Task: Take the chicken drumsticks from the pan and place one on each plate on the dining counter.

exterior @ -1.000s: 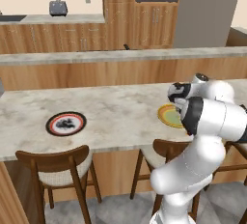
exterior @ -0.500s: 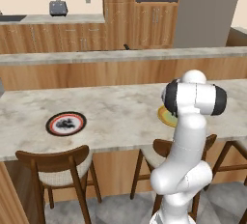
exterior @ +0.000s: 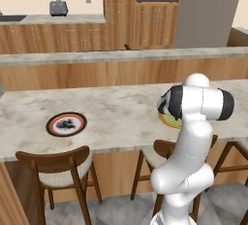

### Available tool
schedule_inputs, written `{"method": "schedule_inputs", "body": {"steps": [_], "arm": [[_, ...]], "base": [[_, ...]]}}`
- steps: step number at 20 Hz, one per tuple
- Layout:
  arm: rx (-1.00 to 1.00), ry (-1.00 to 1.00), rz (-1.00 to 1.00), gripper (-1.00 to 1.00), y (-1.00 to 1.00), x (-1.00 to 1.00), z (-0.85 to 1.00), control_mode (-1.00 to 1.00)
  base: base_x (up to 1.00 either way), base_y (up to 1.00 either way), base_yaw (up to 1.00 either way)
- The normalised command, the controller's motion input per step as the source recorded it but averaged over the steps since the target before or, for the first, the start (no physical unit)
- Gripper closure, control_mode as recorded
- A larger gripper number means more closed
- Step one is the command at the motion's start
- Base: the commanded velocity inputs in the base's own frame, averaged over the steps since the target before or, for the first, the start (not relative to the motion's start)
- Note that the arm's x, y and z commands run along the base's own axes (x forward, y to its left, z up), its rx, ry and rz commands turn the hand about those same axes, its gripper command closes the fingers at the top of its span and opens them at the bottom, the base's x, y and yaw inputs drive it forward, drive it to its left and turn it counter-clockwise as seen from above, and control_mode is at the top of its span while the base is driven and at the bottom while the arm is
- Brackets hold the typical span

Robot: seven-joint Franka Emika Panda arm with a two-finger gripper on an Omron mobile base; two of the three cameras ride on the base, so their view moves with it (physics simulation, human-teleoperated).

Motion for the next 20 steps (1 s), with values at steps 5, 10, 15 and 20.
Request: {"method": "schedule_inputs", "body": {"steps": [5, 10, 15, 20], "arm": [[-0.02, -0.17, 0.07, -1.0, -0.06, -0.35, 0.64, -1.0], [0.0, -0.33, 0.2, -1.0, -0.04, -0.92, 1.0, -1.0], [0.0, 0.01, 0.16, -1.0, 0.0, -0.85, 1.0, -1.0], [0.08, 0.42, 0.13, -1.0, 0.0, -0.72, 1.0, -1.0]], "base": [[0.0, 0.0, 0.0], [0.0, 0.0, 0.0], [0.0, 0.0, 0.0], [0.0, 0.0, 0.0]]}}
